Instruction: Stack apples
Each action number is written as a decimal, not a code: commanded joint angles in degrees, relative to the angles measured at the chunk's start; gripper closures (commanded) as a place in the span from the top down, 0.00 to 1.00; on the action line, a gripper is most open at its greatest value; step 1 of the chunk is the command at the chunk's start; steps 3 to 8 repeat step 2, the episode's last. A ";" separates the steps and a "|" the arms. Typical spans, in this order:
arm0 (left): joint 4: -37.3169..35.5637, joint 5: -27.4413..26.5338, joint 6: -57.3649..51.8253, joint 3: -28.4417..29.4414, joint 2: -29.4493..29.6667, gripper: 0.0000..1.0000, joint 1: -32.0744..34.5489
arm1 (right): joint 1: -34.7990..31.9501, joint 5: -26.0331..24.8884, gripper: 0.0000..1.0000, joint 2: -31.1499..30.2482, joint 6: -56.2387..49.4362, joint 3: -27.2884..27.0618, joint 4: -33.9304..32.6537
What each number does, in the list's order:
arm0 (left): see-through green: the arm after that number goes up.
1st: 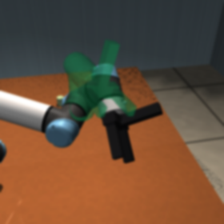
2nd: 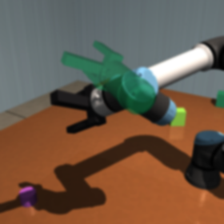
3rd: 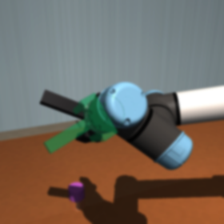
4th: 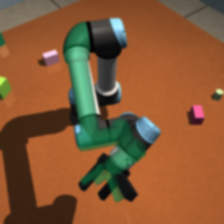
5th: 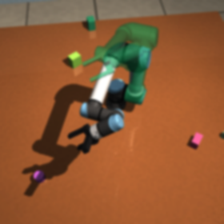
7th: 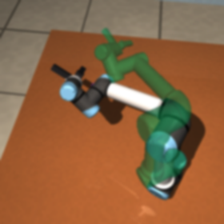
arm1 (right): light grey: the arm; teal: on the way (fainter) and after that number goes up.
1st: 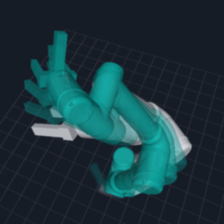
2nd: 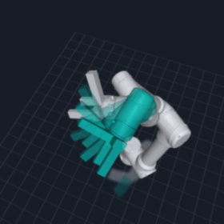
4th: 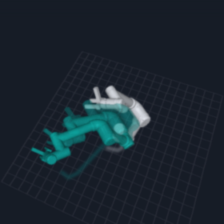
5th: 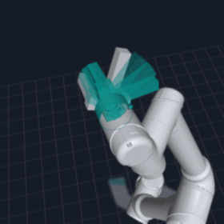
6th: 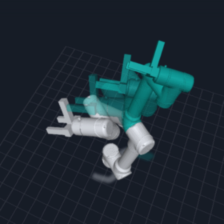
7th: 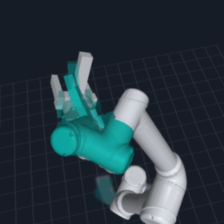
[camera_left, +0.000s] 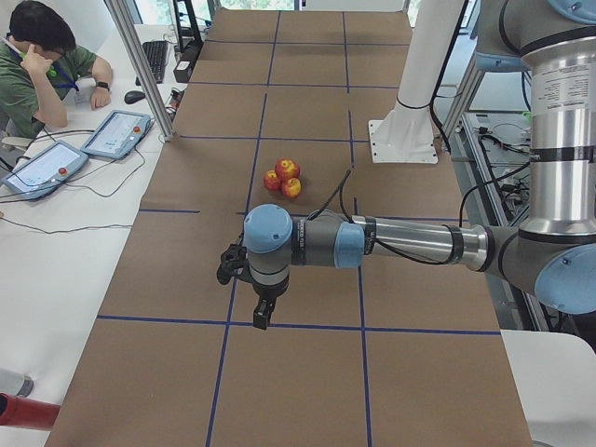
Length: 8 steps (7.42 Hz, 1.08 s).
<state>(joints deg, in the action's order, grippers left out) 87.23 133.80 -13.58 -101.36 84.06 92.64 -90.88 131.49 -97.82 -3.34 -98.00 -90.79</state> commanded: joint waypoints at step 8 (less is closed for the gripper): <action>0.04 0.06 0.04 0.02 -0.03 1.00 0.00 | 0.00 0.00 1.00 0.00 0.00 0.00 0.00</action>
